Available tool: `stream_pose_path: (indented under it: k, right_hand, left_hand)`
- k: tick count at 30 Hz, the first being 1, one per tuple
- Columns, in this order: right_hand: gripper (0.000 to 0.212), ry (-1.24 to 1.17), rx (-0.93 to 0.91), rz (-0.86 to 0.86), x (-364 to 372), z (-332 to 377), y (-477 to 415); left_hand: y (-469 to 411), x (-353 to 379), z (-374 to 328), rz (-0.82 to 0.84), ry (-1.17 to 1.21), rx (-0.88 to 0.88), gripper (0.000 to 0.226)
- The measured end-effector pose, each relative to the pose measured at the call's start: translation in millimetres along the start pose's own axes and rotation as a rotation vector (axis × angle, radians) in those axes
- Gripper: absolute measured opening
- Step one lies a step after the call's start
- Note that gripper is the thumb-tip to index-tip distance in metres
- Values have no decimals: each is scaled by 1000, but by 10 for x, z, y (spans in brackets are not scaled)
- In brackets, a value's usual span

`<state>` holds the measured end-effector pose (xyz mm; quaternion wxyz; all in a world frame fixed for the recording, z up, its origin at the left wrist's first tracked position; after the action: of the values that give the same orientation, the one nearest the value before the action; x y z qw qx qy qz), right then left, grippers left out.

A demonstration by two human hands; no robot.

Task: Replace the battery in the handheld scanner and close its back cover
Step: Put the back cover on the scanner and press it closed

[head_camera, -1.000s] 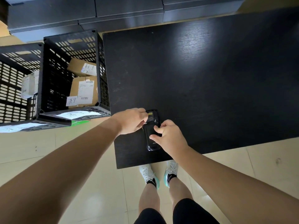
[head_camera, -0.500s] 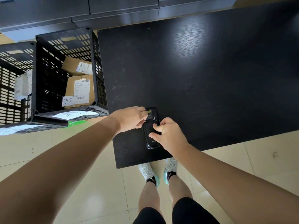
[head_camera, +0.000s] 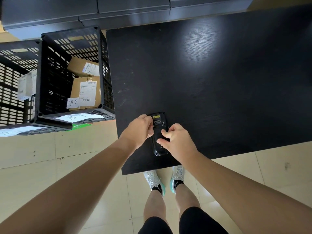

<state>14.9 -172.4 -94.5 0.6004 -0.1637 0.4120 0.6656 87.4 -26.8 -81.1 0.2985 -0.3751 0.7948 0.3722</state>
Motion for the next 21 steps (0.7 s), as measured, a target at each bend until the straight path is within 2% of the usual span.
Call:
stream_pose_path:
  k: [8, 11, 14, 16, 21]
  right_hand:
    - [42, 5, -28, -9, 4, -12, 9]
    - [35, -68, -82, -53, -102, -46, 17]
    - [16, -82, -183, -110, -326, -99, -115]
    - [10, 2, -269, -54, -465, -100, -278]
    - [8, 243, -519, 232, -598, 78, -653]
  left_hand:
    - [76, 96, 46, -126, 120, -146, 8]
    - [204, 201, 75, -241, 305, -246, 36]
    - [246, 318, 80, -273, 436, -325, 62]
    - [238, 358, 67, -278, 454, -331, 71]
    - [217, 374, 39, -273, 503, -325, 82]
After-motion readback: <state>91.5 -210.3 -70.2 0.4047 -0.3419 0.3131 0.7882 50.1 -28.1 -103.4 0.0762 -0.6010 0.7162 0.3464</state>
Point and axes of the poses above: each hand's wrist, its own y-axis away from the middle knuckle, its own x-axis out of the palm, z = x × y, the point moved 4 cm from there along -y, towards the middle knuckle, and after that the axes turned 1 degree about -x, right-handed, at the moved point
